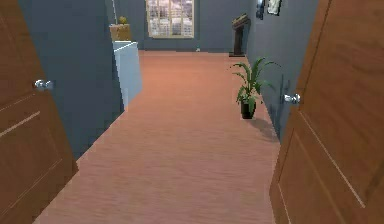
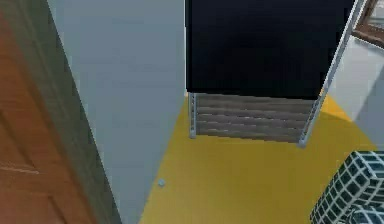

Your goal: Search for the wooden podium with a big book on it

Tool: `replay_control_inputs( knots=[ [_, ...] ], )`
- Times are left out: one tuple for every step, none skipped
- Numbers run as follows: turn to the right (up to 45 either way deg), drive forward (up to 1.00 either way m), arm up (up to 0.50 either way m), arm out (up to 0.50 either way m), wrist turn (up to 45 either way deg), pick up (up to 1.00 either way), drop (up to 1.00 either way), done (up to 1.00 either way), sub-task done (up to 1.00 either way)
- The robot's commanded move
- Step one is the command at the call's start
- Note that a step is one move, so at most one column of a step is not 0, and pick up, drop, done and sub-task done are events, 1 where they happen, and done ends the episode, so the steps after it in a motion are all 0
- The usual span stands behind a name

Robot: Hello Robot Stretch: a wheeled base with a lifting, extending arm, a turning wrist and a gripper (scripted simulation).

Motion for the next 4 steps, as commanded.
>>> replay_control_inputs(
  knots=[
    [0.0, 1.00, 0.00, 0.00, 0.0, 0.00, 0.00, 0.00, 0.00],
    [0.0, 1.00, 0.00, 0.00, 0.0, 0.00, 0.00, 0.00, 0.00],
    [0.0, 0.40, 0.00, 0.00, 0.0, 0.00, 0.00, 0.00, 0.00],
    [9.0, 0.00, 0.00, 0.00, 0.0, 0.00, 0.00, 0.00, 0.00]
  ],
)
